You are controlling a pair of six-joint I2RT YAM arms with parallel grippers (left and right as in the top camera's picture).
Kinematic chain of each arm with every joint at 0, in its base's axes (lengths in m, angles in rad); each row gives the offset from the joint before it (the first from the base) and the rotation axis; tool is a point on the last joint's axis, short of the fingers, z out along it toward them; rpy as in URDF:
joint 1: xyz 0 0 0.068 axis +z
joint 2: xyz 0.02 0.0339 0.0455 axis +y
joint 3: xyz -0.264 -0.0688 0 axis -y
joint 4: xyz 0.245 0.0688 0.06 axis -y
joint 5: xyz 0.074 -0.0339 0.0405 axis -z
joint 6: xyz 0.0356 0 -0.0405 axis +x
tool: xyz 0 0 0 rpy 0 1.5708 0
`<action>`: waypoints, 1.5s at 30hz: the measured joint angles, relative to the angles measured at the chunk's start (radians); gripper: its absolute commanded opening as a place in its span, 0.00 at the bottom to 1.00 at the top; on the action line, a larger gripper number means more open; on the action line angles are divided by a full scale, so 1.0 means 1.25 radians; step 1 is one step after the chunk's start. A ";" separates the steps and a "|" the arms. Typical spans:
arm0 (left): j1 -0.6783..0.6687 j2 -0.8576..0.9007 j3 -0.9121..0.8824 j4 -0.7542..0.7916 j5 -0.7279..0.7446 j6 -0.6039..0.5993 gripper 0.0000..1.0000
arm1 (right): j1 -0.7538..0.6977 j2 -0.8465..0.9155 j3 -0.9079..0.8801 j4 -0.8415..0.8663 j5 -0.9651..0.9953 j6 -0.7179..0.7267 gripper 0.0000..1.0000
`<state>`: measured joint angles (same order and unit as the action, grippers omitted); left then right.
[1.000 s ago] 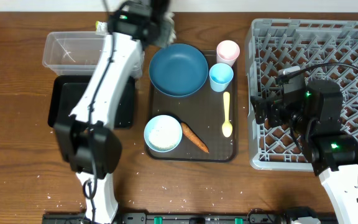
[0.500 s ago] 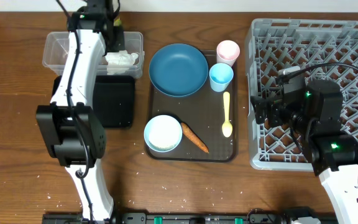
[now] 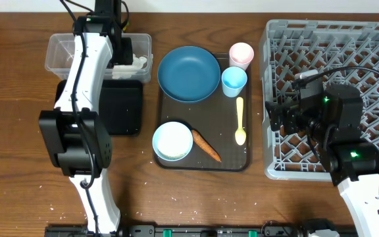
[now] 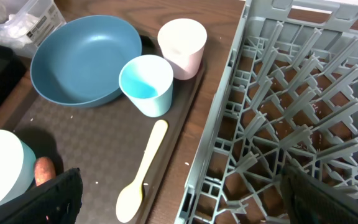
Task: Sort waste into correct bins and load items into the dishwasher rack
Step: 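Return the left gripper to the plate, grasp remaining tissue, drop into clear bin, then grasp the rim of the light-blue rice bowl with the left gripper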
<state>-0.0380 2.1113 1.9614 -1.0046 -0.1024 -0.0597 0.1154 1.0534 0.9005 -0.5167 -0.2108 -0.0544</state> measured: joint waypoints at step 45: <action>-0.486 -0.431 -0.711 0.110 0.182 -0.065 0.74 | 0.000 0.000 0.002 0.007 -0.042 0.002 0.99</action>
<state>-0.6453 1.5726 1.0729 -0.8669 0.1246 -0.1410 0.1154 1.0534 0.9024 -0.5079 -0.2630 -0.0517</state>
